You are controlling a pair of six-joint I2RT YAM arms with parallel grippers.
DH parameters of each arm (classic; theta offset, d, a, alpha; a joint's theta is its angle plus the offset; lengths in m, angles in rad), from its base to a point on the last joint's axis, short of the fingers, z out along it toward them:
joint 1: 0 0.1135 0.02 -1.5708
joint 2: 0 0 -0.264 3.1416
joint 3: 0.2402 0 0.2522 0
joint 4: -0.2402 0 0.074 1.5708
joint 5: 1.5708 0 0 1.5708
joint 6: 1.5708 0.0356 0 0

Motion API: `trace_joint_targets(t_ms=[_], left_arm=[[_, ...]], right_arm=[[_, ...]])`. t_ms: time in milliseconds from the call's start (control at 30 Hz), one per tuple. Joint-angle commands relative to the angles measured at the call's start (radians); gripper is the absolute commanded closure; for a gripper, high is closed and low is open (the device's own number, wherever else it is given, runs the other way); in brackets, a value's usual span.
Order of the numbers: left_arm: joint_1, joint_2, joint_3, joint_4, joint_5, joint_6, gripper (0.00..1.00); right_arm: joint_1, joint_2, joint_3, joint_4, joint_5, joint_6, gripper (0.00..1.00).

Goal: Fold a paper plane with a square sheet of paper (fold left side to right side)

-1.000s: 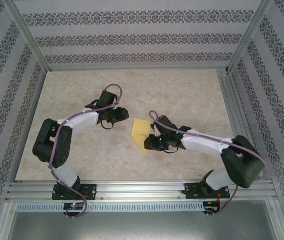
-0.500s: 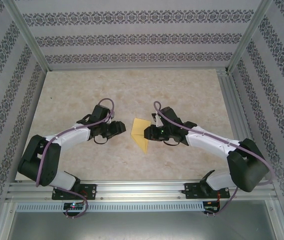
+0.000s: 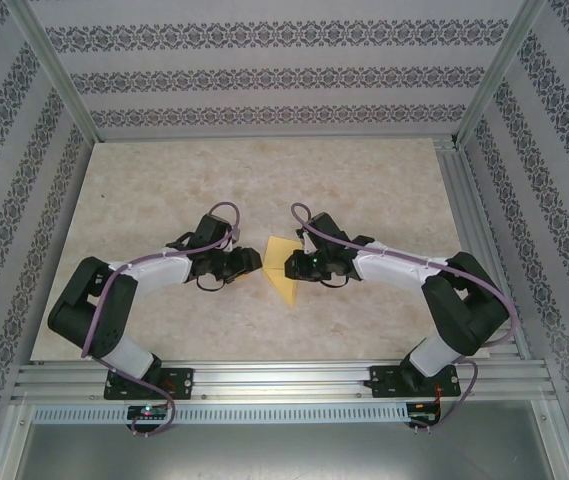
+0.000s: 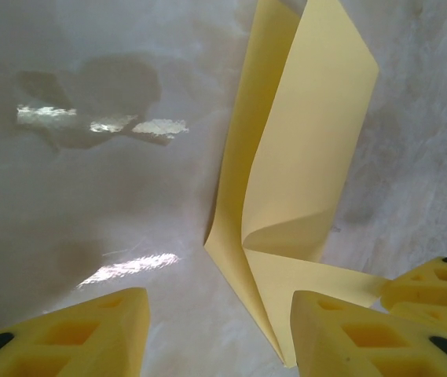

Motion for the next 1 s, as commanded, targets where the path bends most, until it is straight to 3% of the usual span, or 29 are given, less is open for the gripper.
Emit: trace_joint_targets(t_ms=[0,967], left_arm=[[-0.023,0.026,0.041,0.052,0.014,-0.02,0.48],[-0.081,0.182,0.14,0.072,0.006,-0.032,0.67]], right_arm=[[-0.011,0.025,0.023,-0.005,0.015,-0.034,0.79],[-0.034,0.095,0.03,0.023,0.004,-0.04,0.79]])
